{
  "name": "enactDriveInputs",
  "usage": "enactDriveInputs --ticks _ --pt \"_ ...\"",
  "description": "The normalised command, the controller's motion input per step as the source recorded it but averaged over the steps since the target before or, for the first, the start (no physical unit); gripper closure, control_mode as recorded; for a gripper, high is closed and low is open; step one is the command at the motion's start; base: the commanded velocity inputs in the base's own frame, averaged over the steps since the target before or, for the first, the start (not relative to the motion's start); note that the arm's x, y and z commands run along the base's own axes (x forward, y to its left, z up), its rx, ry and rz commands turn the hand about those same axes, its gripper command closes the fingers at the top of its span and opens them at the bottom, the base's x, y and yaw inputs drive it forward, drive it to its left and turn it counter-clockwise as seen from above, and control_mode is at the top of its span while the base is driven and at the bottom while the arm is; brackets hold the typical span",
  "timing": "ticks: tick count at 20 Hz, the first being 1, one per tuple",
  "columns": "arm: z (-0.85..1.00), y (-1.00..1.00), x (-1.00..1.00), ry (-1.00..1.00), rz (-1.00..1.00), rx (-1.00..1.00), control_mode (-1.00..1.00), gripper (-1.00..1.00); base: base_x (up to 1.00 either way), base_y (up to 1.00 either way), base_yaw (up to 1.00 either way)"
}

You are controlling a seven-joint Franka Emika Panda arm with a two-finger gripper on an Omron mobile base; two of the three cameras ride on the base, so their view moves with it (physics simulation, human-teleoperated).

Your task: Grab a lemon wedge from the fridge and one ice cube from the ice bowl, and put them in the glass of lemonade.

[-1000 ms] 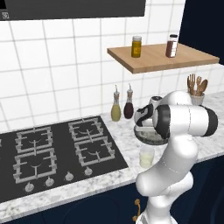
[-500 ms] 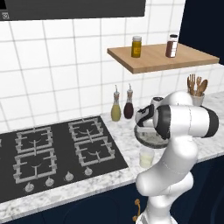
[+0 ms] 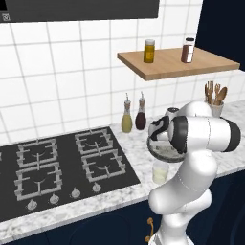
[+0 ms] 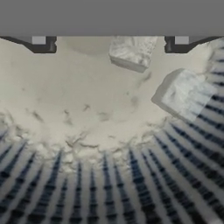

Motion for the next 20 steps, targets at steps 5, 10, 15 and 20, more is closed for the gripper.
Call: enactDriveInputs --ticks 5,10,15,20 --pt "-0.05 0.05 0.0 0.0 0.0 0.0 -1.0 1.0 0.0 0.0 0.0" --pt "-0.08 0.0 0.0 0.01 0.0 0.0 -1.0 1.0 0.0 0.0 0.0" --pt "-0.01 0.0 0.0 0.0 0.0 0.0 -1.0 1.0 0.0 0.0 0.0" --pt "0.3 0.0 -0.25 -0.01 0.02 0.0 -1.0 1.0 0.0 0.0 0.0"
